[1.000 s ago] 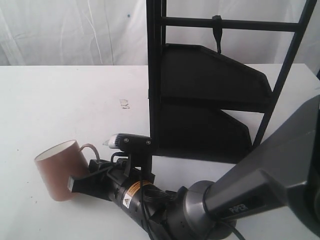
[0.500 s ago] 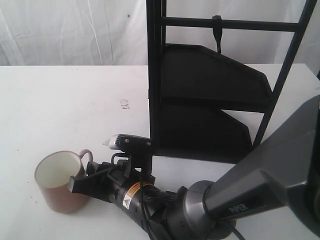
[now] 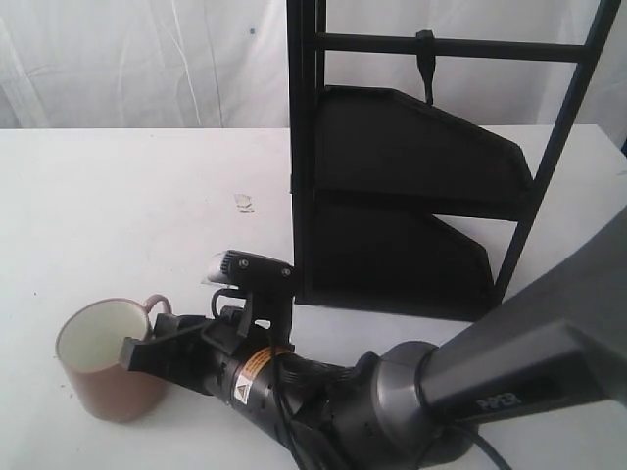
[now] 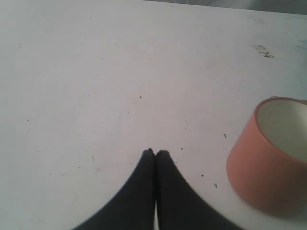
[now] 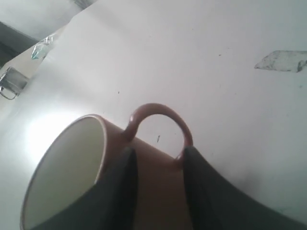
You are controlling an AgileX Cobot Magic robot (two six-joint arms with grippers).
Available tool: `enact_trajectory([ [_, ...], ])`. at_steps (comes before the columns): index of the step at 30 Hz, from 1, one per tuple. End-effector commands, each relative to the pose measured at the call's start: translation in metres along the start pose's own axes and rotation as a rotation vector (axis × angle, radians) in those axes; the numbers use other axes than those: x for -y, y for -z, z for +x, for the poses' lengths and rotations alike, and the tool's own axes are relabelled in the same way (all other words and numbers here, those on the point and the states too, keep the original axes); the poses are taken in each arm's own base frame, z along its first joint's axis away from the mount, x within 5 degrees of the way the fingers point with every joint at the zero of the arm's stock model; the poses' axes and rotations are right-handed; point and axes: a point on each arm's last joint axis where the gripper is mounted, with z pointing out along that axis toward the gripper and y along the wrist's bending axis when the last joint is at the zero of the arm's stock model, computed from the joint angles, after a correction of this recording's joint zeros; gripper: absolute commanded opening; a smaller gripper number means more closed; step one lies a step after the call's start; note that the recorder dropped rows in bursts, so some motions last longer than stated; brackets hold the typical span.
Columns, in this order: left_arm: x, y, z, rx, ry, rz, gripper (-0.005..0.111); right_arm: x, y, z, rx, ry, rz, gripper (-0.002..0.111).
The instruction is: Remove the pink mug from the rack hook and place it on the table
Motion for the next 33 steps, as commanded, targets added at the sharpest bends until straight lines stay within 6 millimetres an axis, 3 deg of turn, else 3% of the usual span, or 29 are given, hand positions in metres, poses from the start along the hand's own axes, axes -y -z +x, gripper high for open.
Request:
enact_trajectory([
  [1, 0.0, 0.0, 0.0, 0.004, -0.003, 0.003, 0.0, -0.006, 0.007, -0.008, -0.071, 0.0, 0.024, 0.031],
  [6, 0.0, 0.0, 0.0, 0.004, -0.003, 0.003, 0.0, -0.015, 0.02, -0.014, -0.172, 0.0, 0.071, 0.031],
  [13, 0.0, 0.0, 0.0, 0.004, -0.003, 0.003, 0.0, -0.042, 0.046, -0.042, -0.184, 0.104, -0.002, 0.031],
  [19, 0.0, 0.0, 0.0, 0.004, -0.003, 0.003, 0.0, -0.063, 0.085, -0.066, -0.263, 0.327, -0.037, 0.01],
  [22, 0.0, 0.0, 0.0, 0.004, -0.003, 0.003, 0.0, -0.062, 0.107, -0.072, -0.349, 0.476, 0.021, 0.0],
  [33, 0.0, 0.0, 0.0, 0.004, -0.003, 0.003, 0.0, -0.034, 0.191, -0.088, -0.782, 0.817, 0.363, 0.0],
])
